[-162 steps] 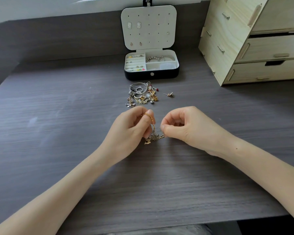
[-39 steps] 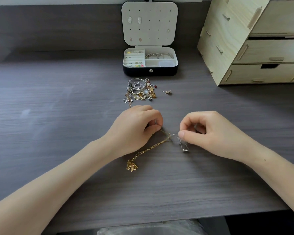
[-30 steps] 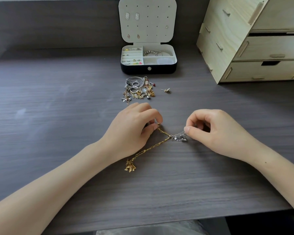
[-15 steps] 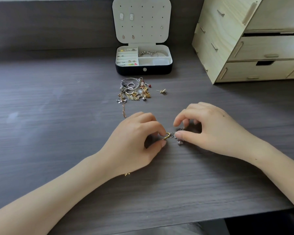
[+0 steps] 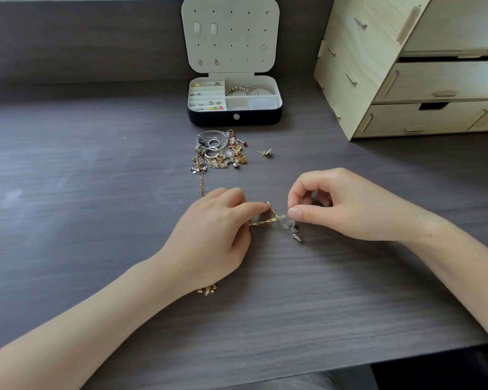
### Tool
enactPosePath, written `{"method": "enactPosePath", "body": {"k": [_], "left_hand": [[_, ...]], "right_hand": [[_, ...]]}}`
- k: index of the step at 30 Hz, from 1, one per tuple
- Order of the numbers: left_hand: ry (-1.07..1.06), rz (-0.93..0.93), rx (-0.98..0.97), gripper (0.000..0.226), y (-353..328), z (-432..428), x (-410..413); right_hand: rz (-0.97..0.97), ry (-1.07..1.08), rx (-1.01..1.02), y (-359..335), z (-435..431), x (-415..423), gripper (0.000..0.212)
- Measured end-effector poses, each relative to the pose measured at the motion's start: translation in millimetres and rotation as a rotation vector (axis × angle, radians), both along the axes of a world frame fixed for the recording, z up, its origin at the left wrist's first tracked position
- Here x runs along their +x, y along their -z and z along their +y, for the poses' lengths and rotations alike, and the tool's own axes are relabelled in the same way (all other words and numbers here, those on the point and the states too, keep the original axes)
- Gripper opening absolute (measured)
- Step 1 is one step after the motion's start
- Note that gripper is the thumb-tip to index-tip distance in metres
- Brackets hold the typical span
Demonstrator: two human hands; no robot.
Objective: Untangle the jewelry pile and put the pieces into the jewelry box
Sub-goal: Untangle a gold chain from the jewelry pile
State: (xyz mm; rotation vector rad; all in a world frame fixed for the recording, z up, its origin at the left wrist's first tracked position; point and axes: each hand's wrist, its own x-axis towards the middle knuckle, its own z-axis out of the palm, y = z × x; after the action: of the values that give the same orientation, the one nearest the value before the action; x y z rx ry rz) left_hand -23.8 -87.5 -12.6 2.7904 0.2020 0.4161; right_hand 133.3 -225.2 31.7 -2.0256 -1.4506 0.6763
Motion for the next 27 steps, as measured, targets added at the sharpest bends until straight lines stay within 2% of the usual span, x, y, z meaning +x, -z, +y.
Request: {"method": "enactPosePath", "body": {"k": [6, 9, 14, 18, 23, 27], "left_hand": [[0.000, 0.007, 0.000, 0.048, 0.7, -0.7, 0.0], [-0.017, -0.004, -0.043, 0.049, 1.3, -0.7, 0.8], [-0.080, -0.050, -0.256, 0.041, 1.1, -1.2, 3.2], [-0.141, -0.038, -0.336, 0.033, -2.4, -5.6, 11.5], [-0.153, -0.001, -0.496, 0.005, -7.3, -7.3, 16.8], [-0.134, 0.004, -0.684, 0.013, -9.6, -6.5, 12.7]], "right_hand": [[0.248, 0.038, 0.059, 0.5, 7.5, 7.5, 0.013], [0.302, 0.033, 0.064, 2.9, 10.9, 7.6, 0.015], [0.389, 0.034, 0.100, 9.2, 12.7, 8.8, 0.015], [0.515, -0.020, 0.116, 9.5, 14.2, 7.6, 0.013], [0.664, -0.117, 0.121, 9.2, 11.7, 6.3, 0.007], [0.634, -0.092, 0.118, 7.7, 10.3, 8.4, 0.007]]}}
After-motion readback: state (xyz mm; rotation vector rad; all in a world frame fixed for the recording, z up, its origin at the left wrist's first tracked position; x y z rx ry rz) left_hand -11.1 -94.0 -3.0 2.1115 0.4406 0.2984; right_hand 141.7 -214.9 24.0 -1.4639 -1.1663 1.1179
